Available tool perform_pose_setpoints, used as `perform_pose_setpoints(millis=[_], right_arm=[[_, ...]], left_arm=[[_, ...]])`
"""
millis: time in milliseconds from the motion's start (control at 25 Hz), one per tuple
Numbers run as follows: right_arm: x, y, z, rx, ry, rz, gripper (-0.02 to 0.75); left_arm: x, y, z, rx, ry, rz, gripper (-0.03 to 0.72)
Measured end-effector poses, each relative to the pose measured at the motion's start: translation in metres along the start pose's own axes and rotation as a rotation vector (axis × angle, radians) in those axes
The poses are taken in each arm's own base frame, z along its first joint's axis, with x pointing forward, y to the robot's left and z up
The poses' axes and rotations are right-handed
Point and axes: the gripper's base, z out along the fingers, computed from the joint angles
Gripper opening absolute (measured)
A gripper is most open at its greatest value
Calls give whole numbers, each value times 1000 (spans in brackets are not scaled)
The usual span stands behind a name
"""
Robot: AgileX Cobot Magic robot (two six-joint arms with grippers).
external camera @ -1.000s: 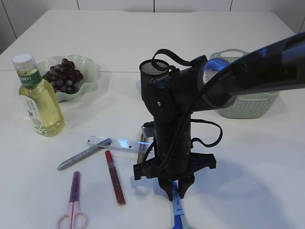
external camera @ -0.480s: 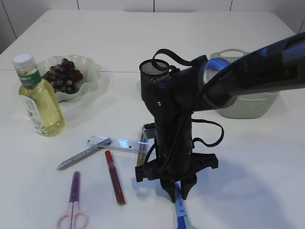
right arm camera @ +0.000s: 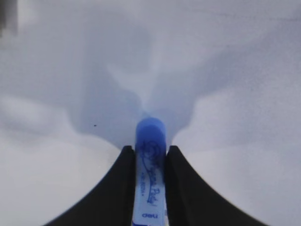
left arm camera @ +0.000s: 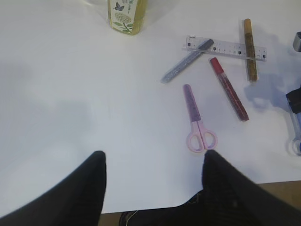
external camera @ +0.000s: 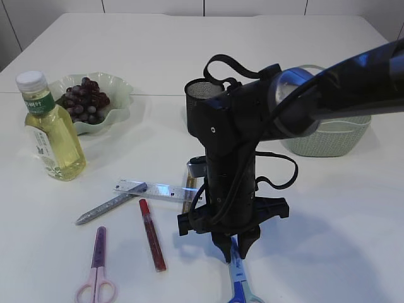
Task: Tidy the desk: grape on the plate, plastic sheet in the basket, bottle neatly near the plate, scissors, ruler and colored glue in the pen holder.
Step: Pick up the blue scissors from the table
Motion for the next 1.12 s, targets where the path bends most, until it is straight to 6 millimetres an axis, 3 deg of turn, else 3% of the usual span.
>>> perform_pose_setpoints(millis=[280,960,1120], right_arm=[[-3,3,-9,-10,-5,-13,160],[-11,10,-31,-41,-31,-42,158],[-17,15,-43,-68,-71,-48,158]], left_arm=[[-1,-4,3,37,20,-18,469],[-27,-13,60,122,202,3,469],[-31,-14,72,132,230,12,469]])
